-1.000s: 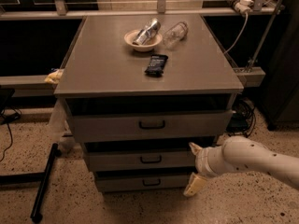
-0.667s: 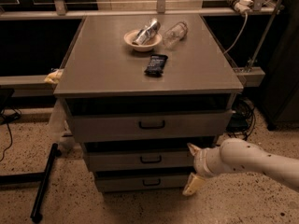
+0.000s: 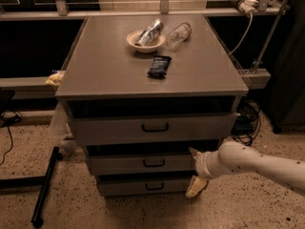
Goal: Open middle drawer
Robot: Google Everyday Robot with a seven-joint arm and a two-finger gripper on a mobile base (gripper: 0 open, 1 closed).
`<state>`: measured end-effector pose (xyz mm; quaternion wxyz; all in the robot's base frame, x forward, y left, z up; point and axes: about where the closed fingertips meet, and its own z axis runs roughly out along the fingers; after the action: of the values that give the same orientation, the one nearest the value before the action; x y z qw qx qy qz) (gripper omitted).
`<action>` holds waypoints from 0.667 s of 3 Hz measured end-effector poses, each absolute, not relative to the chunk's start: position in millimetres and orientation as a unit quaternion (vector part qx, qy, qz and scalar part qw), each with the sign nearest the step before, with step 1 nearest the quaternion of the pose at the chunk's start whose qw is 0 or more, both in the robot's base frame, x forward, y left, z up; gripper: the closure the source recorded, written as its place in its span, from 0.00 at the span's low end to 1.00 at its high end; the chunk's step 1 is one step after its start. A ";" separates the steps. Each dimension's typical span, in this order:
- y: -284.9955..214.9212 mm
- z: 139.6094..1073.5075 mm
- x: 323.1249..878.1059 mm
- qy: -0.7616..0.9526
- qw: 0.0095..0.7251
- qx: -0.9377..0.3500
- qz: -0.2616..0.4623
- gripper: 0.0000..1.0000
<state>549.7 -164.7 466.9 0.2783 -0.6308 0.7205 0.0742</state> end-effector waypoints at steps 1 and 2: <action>-163.0 448.6 566.4 0.713 0.280 -0.638 0.075 0.00; -151.3 427.2 598.8 0.700 0.287 -0.648 0.082 0.00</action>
Offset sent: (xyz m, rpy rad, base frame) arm 0.0543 0.0084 -0.0416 0.0098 -0.0271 0.0575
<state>598.8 -151.3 427.2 0.2866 -0.6485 0.7004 0.0818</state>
